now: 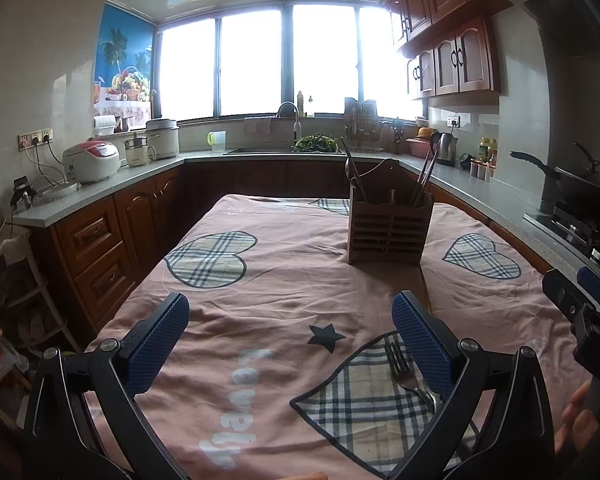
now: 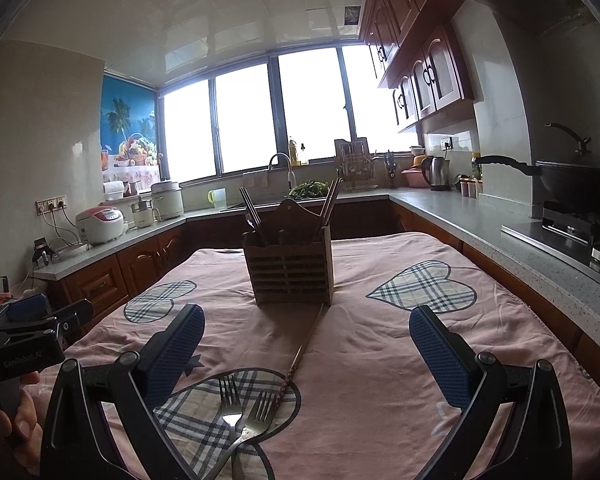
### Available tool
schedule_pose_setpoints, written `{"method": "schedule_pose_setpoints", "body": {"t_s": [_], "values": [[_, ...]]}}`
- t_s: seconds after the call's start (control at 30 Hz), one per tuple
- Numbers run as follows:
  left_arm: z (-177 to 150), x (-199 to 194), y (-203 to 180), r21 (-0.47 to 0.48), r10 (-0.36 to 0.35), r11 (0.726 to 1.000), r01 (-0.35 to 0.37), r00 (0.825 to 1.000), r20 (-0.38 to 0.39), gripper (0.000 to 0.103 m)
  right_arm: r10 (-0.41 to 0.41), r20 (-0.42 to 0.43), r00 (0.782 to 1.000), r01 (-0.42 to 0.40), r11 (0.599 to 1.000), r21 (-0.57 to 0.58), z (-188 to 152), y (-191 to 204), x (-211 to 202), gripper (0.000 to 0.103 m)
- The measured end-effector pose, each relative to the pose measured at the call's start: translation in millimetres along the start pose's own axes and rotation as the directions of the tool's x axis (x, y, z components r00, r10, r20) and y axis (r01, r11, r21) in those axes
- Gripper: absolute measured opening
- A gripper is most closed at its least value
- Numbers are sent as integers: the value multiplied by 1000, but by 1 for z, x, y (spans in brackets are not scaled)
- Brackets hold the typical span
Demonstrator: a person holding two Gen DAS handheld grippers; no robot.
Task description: Organize utensils
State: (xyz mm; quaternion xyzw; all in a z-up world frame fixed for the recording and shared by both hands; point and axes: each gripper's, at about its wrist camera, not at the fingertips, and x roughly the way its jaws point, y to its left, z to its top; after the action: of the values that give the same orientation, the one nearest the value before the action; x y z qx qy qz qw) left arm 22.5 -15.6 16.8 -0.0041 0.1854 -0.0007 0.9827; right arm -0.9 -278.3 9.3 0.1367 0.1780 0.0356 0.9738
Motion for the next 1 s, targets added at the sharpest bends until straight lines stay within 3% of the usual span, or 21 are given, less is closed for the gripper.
{"method": "schedule_pose_setpoints", "body": {"t_s": [0.57,1.0], "values": [[-1,4,-1,-4,-17,1000,17,1000,-4,103,5,-43,999,-5,1000,-5,-5,2,15,103],[0,2,-3,2,-9,1000,9,1000,7,103,0,-21,1000,0,1000,-2,1,1,9,103]]}}
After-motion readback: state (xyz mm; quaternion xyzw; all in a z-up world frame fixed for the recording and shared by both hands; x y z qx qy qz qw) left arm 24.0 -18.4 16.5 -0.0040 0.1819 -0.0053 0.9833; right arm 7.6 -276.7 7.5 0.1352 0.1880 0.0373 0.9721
